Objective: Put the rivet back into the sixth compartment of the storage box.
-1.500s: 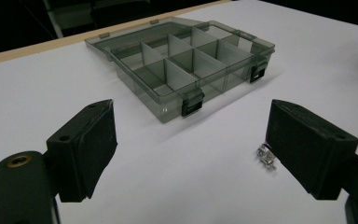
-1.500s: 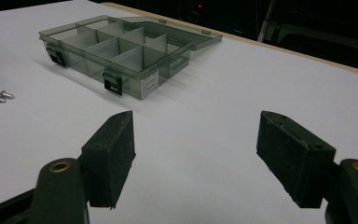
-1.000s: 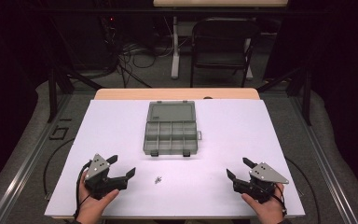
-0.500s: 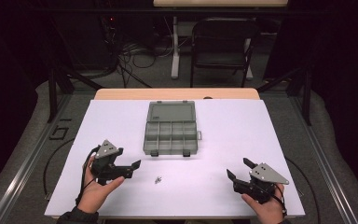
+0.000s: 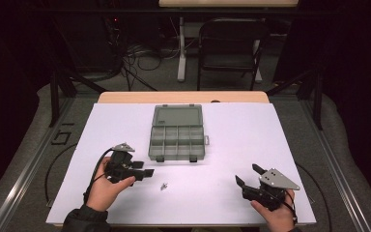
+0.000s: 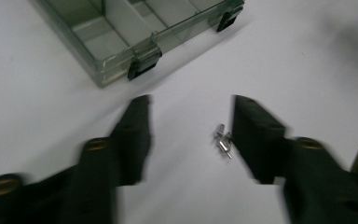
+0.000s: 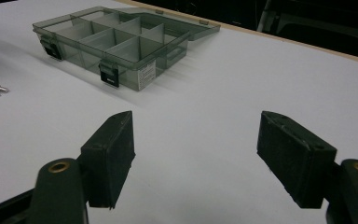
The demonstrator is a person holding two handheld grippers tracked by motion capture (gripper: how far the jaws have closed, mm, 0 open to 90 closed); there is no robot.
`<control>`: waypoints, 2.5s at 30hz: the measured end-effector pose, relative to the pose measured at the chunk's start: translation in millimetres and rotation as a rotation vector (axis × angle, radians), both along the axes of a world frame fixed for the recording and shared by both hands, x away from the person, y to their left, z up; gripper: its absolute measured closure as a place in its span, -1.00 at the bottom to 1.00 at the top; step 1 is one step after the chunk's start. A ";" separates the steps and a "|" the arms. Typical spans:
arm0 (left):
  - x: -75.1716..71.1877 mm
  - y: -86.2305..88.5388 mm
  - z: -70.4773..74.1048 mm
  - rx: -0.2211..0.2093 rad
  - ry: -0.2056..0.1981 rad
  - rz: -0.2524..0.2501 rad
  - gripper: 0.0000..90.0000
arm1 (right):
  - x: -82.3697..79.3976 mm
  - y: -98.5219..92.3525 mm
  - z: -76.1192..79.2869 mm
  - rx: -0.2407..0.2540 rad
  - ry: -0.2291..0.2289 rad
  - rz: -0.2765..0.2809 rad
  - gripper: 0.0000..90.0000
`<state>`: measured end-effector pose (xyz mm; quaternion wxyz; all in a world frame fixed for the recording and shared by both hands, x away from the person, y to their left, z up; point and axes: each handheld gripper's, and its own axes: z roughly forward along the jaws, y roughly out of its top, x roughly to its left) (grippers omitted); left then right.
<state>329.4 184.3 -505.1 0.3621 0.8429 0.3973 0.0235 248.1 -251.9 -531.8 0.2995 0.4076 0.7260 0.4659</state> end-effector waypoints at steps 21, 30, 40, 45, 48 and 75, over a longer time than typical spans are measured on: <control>2.2 -61.5 -0.7 0.288 0.071 -0.179 0.29 | 0.9 -1.6 -0.8 0.007 0.006 -0.001 -0.39; 7.9 -71.2 -5.6 0.298 0.103 -0.182 0.47 | 0.7 -1.9 -0.6 0.007 0.007 -0.002 -0.40; 8.5 -79.3 -12.6 0.362 0.126 -0.221 0.61 | 0.9 -2.4 -0.6 0.009 -0.002 0.001 -0.39; 8.3 -81.7 -15.2 0.374 0.126 -0.228 0.64 | 1.0 -2.8 -0.6 0.007 0.003 0.006 -0.39; 8.5 -82.1 -16.8 0.378 0.131 -0.233 0.66 | 1.0 -2.9 -0.6 0.005 0.005 0.007 -0.39; 13.0 -77.4 -14.8 0.339 0.147 -0.198 0.84 | 1.5 -4.5 -0.7 0.011 0.011 0.006 -0.39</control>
